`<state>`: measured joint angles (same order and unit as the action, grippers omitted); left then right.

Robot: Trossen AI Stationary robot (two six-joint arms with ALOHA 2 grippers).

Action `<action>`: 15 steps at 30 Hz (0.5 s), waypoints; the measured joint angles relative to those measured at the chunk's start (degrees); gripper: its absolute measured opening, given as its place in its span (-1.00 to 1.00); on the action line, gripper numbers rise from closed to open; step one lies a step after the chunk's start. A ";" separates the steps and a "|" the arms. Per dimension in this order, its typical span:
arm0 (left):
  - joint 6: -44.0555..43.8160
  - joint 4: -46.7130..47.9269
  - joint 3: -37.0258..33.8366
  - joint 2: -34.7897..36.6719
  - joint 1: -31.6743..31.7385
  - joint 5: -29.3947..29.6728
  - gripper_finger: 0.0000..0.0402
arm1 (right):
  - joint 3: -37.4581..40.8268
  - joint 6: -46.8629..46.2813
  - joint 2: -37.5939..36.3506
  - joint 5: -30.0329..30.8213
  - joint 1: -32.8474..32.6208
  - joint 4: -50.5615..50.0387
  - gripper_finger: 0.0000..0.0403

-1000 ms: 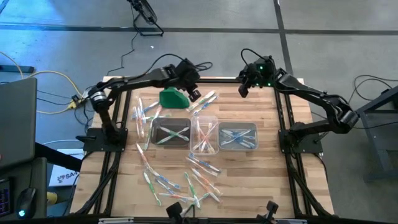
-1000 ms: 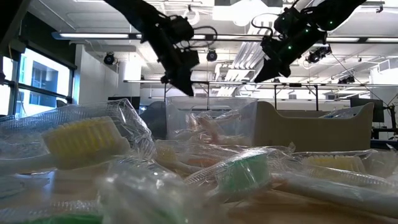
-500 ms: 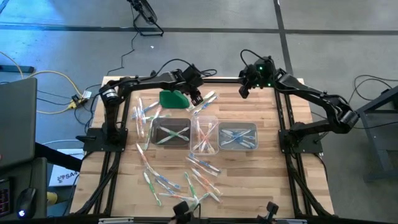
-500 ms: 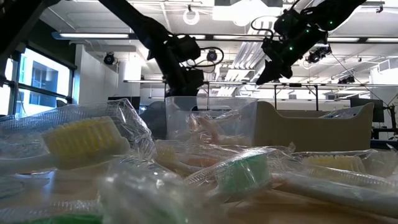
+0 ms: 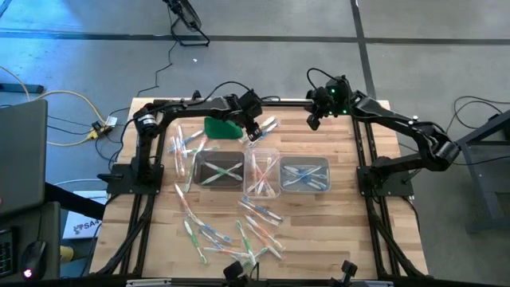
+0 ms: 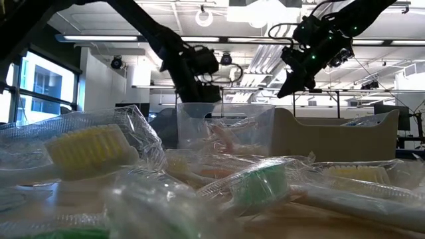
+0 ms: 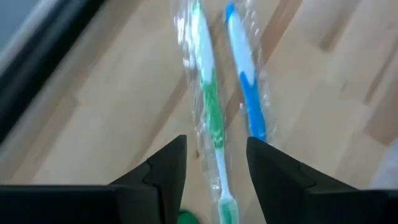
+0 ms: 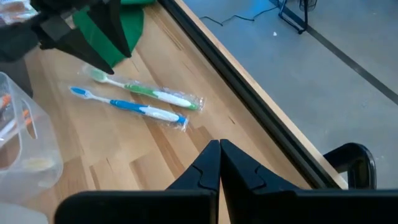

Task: Pick & Place Toothbrushes
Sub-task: Put the green toothbrush into the black bin

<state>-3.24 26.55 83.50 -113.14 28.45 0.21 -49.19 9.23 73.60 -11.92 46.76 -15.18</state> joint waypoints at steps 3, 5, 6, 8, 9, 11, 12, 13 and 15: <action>-1.57 -0.25 0.00 -1.34 0.00 -0.12 -0.20 | 0.52 0.02 0.00 -0.02 0.00 0.76 -0.99; -1.71 -0.35 0.02 -2.25 0.00 -0.12 -0.20 | 0.52 0.02 0.00 -0.01 0.00 0.95 -0.99; -1.68 -0.23 0.02 -2.71 0.00 -0.12 -0.20 | 0.52 0.02 0.00 0.00 0.00 1.03 -0.99; -1.67 -0.37 0.02 -3.46 -0.02 -0.12 -0.20 | 0.52 0.02 0.00 0.00 0.00 1.42 -0.99; -1.67 -0.51 0.07 -3.76 -0.02 -0.13 -0.20 | 0.52 0.02 0.00 -0.01 0.00 1.62 -0.99; -1.63 -0.46 0.07 -4.50 -0.02 0.14 -0.20 | 0.52 0.02 0.00 0.00 0.00 1.86 -0.99; -1.63 -0.46 0.07 -4.92 -0.02 0.37 -0.20 | 0.52 0.02 0.00 0.00 0.00 1.91 -0.99; -1.61 -0.42 0.07 -5.26 -0.02 0.51 -0.20 | 0.52 0.02 0.00 -0.03 0.00 2.03 -0.99; -1.59 -0.48 0.07 -5.85 -0.02 0.58 -0.20 | 0.52 0.00 0.00 -0.07 0.00 2.18 -0.99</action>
<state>-4.83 26.06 83.57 -118.99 28.42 0.80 -48.66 9.23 73.60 -11.99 46.76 -13.00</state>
